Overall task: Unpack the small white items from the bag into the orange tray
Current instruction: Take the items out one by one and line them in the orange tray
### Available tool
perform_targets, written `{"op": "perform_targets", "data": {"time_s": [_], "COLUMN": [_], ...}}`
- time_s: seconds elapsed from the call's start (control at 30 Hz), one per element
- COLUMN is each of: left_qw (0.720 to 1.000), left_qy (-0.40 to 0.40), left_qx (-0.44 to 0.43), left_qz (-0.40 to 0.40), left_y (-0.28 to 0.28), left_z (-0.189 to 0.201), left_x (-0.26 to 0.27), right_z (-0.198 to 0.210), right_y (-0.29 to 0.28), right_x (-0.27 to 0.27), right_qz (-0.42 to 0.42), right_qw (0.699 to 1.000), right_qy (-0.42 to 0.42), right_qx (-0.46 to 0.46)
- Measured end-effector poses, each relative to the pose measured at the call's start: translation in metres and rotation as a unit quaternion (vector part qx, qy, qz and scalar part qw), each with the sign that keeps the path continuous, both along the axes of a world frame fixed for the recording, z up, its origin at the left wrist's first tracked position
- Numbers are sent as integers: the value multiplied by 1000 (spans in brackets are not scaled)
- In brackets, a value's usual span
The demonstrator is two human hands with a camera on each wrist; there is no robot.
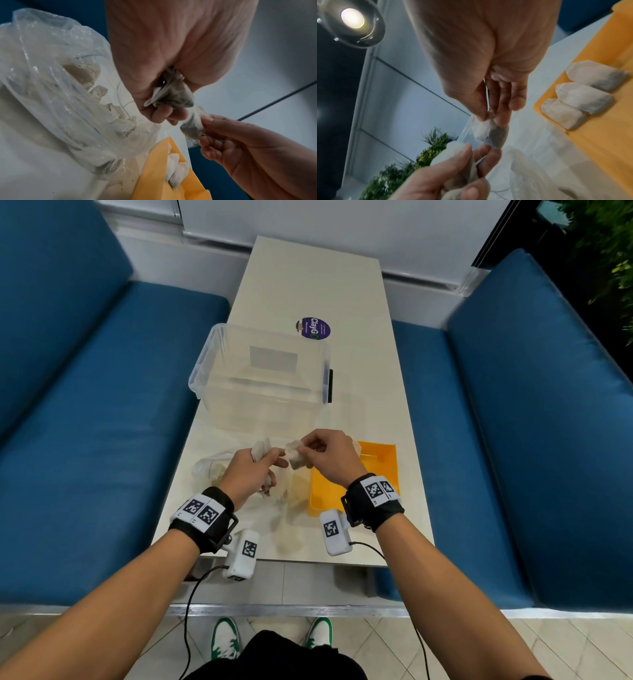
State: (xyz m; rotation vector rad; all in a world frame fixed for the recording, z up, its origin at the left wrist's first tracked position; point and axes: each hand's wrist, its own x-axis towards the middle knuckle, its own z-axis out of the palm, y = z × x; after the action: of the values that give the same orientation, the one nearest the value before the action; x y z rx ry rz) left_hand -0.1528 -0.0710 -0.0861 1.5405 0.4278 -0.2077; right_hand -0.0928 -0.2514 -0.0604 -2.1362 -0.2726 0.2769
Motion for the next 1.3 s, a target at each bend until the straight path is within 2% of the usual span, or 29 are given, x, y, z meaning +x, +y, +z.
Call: {"op": "perform_targets", "data": {"time_s": [0.13,0.2,0.33,0.47,0.53,0.73,0.9,1.0,1.1,1.3], "left_qw": [999,999,997,990,987,986,989,991,993,995], "left_qy": [1,0,-21,-35,-41,-37,-19,-3,12,33], "left_qx": [-18,-10,33,95,120,139,120,115,108,81], "left_qz": [-27,-49,-72,-94,-97,-83,-87,-66,-52,-54], "left_y": [-2,-4,-5,-7,-8,-7,-8,-6,-6,-8], "left_z": [3,3,-2,0,0,-3,-4,-6,-9,-13], "left_x": [-2,-2,0,2,2,4,5,8,10,10], "right_z": [2,3,1,2,4,4,8,10,2,-19], "right_y": [1,1,0,-1,0,-4,-17,-42,-74,-113], "right_x": [-3,-3,0,5,6,8,15,25,36,46], "right_qz": [-22,-16,-5,4,14,33,17,-3,-1,-8], "right_qw": [995,995,998,998,996,996,996,993,983,956], "right_qy": [47,52,38,-64,-88,-76,-82,-82,-83,-31], "right_qx": [79,86,59,3,-16,-24,-43,-80,-161,-292]}}
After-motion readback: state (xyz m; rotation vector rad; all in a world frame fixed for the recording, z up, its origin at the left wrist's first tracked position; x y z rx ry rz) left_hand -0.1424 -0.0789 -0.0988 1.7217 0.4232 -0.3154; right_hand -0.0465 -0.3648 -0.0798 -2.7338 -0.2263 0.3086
